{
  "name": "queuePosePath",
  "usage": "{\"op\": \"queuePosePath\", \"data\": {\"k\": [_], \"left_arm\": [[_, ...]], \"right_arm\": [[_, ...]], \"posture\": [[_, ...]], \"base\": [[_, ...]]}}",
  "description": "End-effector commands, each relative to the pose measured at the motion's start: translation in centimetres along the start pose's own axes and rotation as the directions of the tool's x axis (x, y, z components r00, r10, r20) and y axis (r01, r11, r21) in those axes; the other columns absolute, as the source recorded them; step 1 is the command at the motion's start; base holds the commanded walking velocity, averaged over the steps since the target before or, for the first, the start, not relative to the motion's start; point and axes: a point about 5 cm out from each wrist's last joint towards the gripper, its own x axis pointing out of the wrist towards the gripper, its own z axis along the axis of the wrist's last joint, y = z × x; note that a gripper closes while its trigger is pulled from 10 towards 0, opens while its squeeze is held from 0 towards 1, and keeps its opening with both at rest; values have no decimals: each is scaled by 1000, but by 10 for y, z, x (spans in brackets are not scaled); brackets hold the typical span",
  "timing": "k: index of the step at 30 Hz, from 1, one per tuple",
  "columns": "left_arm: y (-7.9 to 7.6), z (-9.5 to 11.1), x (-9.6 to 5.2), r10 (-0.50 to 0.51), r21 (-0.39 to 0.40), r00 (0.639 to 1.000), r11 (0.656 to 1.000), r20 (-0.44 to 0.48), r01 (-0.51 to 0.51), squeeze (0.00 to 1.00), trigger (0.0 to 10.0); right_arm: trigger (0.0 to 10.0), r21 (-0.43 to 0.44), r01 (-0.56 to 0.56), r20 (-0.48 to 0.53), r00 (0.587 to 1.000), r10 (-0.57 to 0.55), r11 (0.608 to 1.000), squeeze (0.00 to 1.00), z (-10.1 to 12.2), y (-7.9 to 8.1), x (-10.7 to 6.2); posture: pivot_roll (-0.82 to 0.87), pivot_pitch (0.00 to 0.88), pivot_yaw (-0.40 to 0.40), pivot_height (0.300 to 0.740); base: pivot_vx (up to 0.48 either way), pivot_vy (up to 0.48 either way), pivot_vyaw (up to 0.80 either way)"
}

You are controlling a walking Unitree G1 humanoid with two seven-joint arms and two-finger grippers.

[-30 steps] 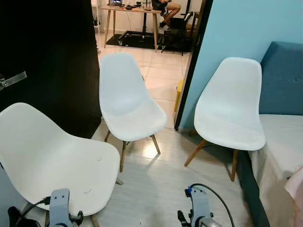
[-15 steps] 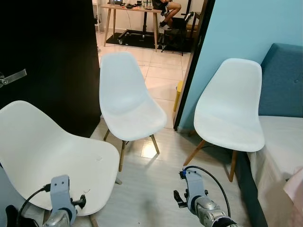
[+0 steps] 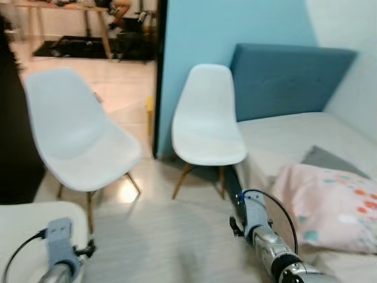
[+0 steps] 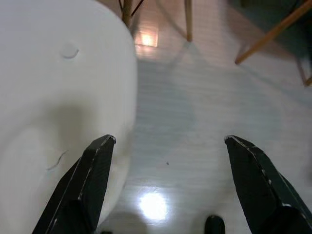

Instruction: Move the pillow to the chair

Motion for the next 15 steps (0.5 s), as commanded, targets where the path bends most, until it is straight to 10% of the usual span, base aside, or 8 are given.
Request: {"op": "queuePosePath", "data": {"k": [1,15], "left_arm": [[-6,-1,0,-28,-29,1000,999,13,28,0,10000],[-60,64,18,-127,15,945,992,303,128,0,10000]], "right_arm": [[10000,-6,9,47,999,-9,1000,0,14,-3,2],[10000,66,-59,225,973,43,996,0,68,5,4]], "posture": [[52,0,-123,740],[51,0,-135,740]], "base": [[0,0,-775],[0,0,-773]]}}
